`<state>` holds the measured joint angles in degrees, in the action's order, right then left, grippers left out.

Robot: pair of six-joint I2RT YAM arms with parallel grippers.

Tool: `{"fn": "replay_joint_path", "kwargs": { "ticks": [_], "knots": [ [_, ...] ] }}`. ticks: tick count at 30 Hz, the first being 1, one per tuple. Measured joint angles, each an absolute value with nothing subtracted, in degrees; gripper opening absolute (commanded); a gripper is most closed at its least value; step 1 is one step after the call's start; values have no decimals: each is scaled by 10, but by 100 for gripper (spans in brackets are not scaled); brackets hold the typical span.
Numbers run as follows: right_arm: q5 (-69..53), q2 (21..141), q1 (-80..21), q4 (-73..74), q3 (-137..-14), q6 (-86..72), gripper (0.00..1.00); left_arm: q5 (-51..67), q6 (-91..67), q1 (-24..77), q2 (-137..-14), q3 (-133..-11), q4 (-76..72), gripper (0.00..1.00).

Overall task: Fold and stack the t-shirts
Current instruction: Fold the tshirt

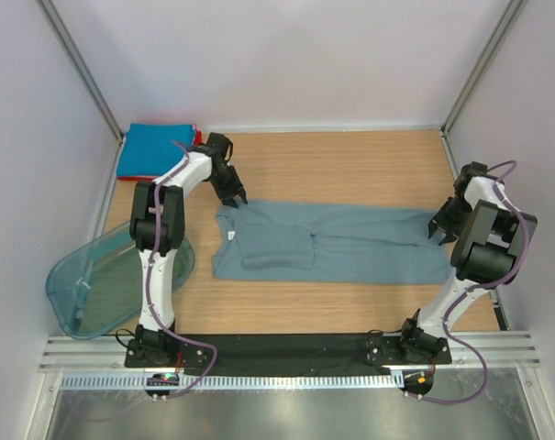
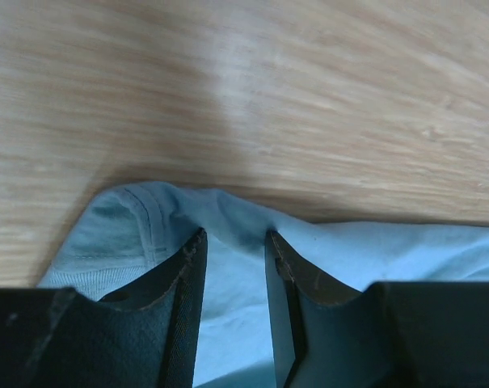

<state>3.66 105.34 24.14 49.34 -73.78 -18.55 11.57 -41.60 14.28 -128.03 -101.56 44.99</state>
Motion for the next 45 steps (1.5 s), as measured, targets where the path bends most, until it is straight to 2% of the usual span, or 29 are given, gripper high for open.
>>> {"fn": "replay_joint_path", "kwargs": {
  "ticks": [8,13,16,17,18,33,34,36,37,40,42,43,45],
  "knots": [
    [70,1021,246,486,-705,-185,39,121,-416,143,-1300,-1043,453,36],
    [91,1018,246,461,-692,-185,25,120,-415,143,-1305,-1051,456,36],
    [101,1018,246,440,-671,-188,12,121,-415,143,-1309,-1057,458,36],
    [104,1018,246,434,-664,-190,3,121,-415,143,-1311,-1059,458,36],
    [108,1018,246,428,-658,-192,1,122,-416,143,-1312,-1061,458,36],
    [191,989,267,399,-620,-219,1,124,-415,145,-1335,-1099,462,37],
    [186,989,268,399,-620,-221,4,127,-415,145,-1337,-1103,462,37],
    [174,989,269,399,-620,-229,16,135,-412,145,-1341,-1111,461,38],
    [169,989,269,400,-620,-232,26,141,-410,145,-1344,-1117,461,39],
    [151,987,268,415,-624,-246,43,142,-408,145,-1352,-1142,468,40],
    [138,981,268,435,-633,-257,48,139,-409,145,-1348,-1149,473,41],
    [132,977,268,445,-641,-261,59,134,-411,145,-1342,-1149,475,41],
    [123,969,263,460,-657,-266,63,120,-414,145,-1326,-1144,479,42]
  ]
}}
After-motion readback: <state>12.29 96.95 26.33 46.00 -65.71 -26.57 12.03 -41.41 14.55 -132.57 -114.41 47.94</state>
